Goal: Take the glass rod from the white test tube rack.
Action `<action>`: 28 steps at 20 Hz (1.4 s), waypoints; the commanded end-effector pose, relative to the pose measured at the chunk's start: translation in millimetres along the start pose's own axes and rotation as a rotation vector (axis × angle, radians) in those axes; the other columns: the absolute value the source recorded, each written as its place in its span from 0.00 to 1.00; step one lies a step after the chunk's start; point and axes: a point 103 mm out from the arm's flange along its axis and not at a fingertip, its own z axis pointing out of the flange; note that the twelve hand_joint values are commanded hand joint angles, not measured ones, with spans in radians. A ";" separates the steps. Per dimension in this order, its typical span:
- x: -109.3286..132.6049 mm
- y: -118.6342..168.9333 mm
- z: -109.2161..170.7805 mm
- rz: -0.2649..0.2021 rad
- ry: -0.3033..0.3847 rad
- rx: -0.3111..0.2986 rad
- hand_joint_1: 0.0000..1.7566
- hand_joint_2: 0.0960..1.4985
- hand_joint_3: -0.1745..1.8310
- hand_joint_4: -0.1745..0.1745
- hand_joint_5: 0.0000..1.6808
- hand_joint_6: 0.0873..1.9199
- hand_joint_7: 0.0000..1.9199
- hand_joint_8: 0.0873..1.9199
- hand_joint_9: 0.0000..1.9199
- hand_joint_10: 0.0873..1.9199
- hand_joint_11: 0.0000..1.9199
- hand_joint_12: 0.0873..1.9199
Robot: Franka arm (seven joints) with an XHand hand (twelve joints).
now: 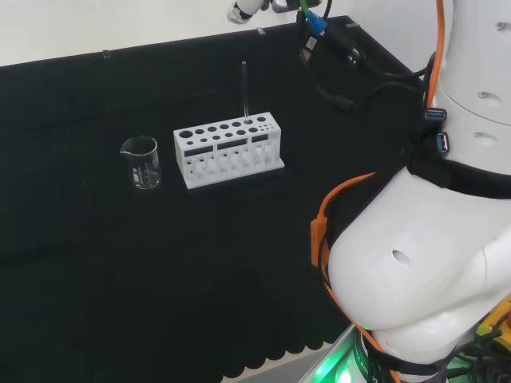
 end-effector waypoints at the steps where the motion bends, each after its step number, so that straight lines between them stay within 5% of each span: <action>1: -2.1 9.7 30.1 -0.010 0.013 0.040 0.52 0.34 0.44 0.00 0.45 0.45 0.49 0.36 0.53 0.30 0.46 0.60; 28: -4.5 16.4 81.8 -0.025 0.018 0.135 0.52 0.34 0.45 0.00 0.46 0.45 0.50 0.36 0.55 0.30 0.48 0.59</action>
